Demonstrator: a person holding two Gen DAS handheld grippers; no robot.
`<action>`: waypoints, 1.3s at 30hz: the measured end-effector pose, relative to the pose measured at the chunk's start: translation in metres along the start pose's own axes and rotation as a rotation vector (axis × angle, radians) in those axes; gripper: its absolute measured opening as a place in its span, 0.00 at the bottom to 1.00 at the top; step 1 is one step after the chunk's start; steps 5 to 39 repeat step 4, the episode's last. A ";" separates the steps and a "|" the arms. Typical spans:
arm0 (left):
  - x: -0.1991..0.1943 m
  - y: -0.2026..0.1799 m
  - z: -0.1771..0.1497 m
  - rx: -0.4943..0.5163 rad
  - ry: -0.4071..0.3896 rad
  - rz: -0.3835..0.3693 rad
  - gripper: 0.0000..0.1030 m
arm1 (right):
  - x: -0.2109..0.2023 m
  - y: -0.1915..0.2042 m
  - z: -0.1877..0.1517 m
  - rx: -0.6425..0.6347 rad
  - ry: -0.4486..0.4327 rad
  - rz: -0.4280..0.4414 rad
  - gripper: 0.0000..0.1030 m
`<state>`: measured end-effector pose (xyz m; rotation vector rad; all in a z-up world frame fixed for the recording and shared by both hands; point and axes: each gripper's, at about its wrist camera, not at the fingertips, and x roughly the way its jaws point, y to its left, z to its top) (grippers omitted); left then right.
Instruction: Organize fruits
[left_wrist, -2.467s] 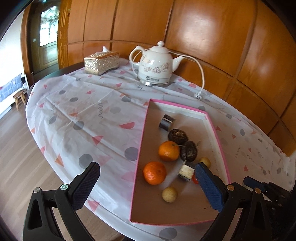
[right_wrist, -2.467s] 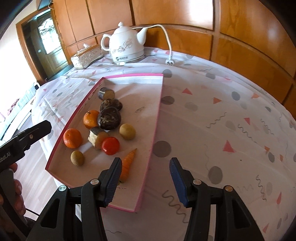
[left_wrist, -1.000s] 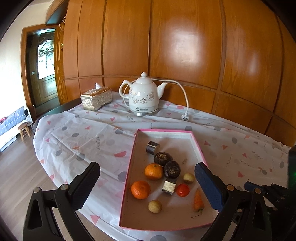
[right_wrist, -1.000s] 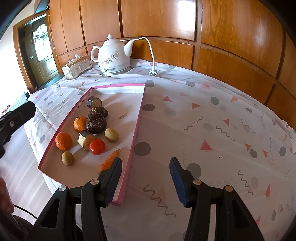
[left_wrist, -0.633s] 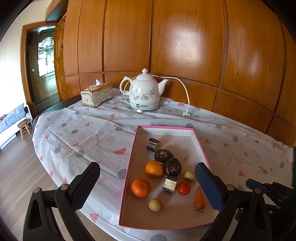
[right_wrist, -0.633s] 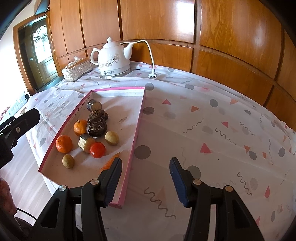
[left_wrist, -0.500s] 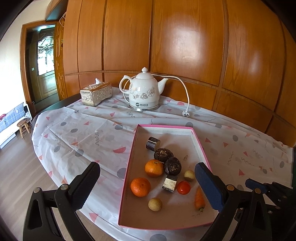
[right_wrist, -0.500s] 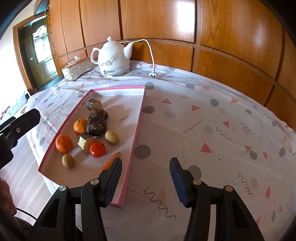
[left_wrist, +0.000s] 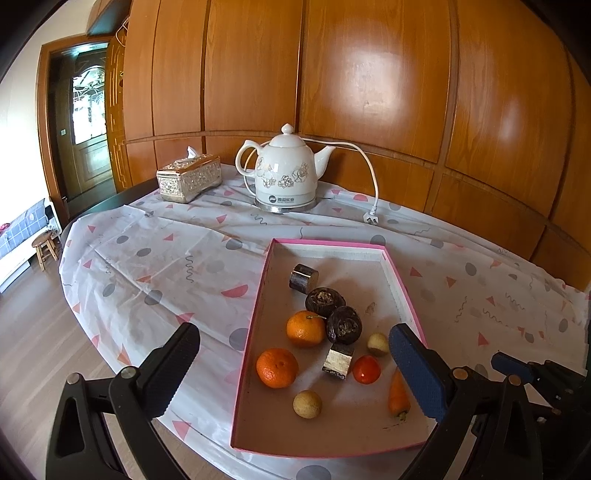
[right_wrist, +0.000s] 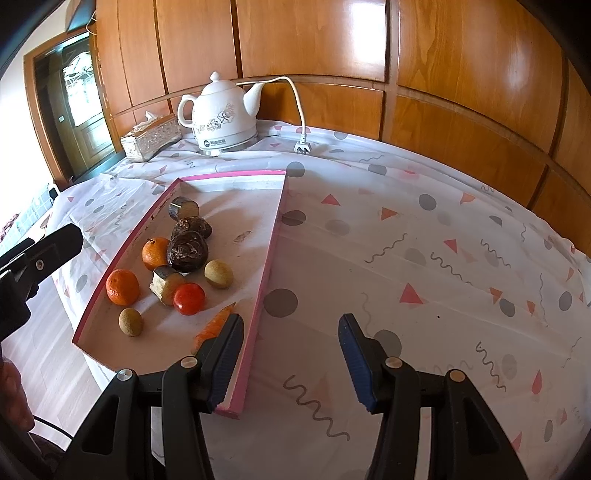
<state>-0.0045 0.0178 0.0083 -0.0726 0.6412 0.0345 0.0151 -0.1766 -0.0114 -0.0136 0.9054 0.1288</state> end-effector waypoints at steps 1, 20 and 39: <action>0.001 0.000 0.000 0.001 0.002 0.000 1.00 | 0.000 0.000 0.000 0.001 0.000 -0.001 0.53; 0.003 -0.001 -0.001 0.005 0.009 -0.001 1.00 | 0.001 -0.003 -0.001 0.010 0.003 -0.001 0.53; 0.003 -0.001 -0.001 0.005 0.009 -0.001 1.00 | 0.001 -0.003 -0.001 0.010 0.003 -0.001 0.53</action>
